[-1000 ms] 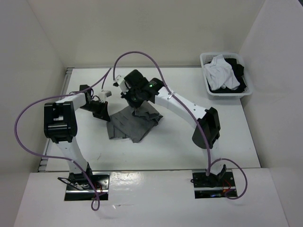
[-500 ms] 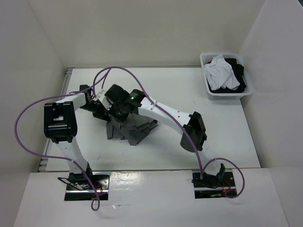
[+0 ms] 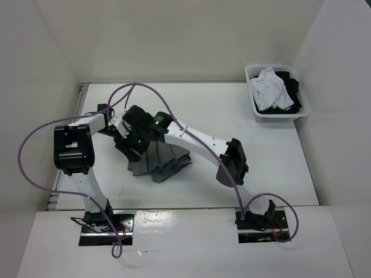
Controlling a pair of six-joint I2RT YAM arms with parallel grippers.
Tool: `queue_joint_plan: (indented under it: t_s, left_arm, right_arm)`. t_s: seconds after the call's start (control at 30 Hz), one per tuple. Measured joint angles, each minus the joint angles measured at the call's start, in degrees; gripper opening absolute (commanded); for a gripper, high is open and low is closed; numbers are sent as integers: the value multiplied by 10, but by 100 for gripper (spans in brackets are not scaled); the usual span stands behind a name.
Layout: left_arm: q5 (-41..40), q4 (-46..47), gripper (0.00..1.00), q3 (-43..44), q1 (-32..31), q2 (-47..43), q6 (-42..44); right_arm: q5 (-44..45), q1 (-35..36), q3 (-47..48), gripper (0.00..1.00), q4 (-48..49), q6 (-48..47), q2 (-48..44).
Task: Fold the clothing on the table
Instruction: Fold the skirt
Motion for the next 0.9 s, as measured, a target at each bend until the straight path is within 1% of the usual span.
queue_joint_plan:
  t_s: [0.1, 0.13, 0.17, 0.2, 0.27, 0.3, 0.33, 0.37, 0.4, 0.43, 0.47, 0.5, 0.57, 0.63, 0.67, 0.73, 0.77, 0.83, 0.9]
  left_arm:
    - [0, 0, 2, 0, 0, 0, 0]
    - [1, 0, 5, 0, 0, 0, -1]
    - [1, 0, 12, 0, 1, 0, -1]
    - [2, 0, 30, 0, 4, 0, -1]
    - [5, -5, 49, 0, 15, -2, -1]
    - [7, -12, 58, 1, 24, -6, -2]
    - [8, -19, 75, 2, 40, -12, -3]
    - [7, -25, 82, 4, 59, -24, -3]
    - [9, -32, 88, 7, 82, -39, -6]
    - [9, -38, 92, 10, 106, -56, -7]
    - [9, -44, 98, 15, 131, -78, -9]
    - [9, -49, 100, 20, 153, -100, -9]
    - [7, -57, 100, 31, 199, -153, -11]
    - [5, -62, 100, 37, 221, -209, -11]
    - [5, -64, 100, 38, 223, -238, -11]
    - [12, -69, 100, 38, 209, -288, -12]
    - [18, -72, 100, 38, 191, -312, -13]
    - [32, -76, 100, 38, 149, -338, -21]
    - [43, -74, 100, 38, 99, -344, -38]
  right_arm:
    - [-30, -6, 48, 78, -2, 3, 2]
    - [-40, -9, 65, 80, -1, 4, 2]
    - [-47, -15, 79, 80, -1, 3, 0]
    - [-54, -22, 83, 82, 2, 0, -6]
    - [-63, -43, 71, 82, 2, -8, -28]
    - [-65, -59, 45, 89, 11, -14, -50]
    - [-66, -79, 6, 92, 16, -19, -80]
    - [-66, -102, -41, 93, 26, -24, -115]
    - [-67, -130, -93, 99, 39, -30, -154]
    - [-64, -157, -139, 99, 50, -35, -191]
    - [-59, -191, -206, 99, 73, -42, -240]
    - [-53, -224, -256, 99, 78, -50, -283]
    - [-40, -289, -359, 99, 111, -63, -371]
    - [-26, -337, -441, 99, 123, -72, -449]
    - [-14, -351, -479, 99, 133, -76, -487]
    - [12, -363, -539, 99, 143, -76, -546]
    - [22, -365, -566, 99, 148, -74, -573]
    - [37, -373, -609, 99, 154, -66, -614]
    - [46, -394, -648, 99, 157, -58, -655]
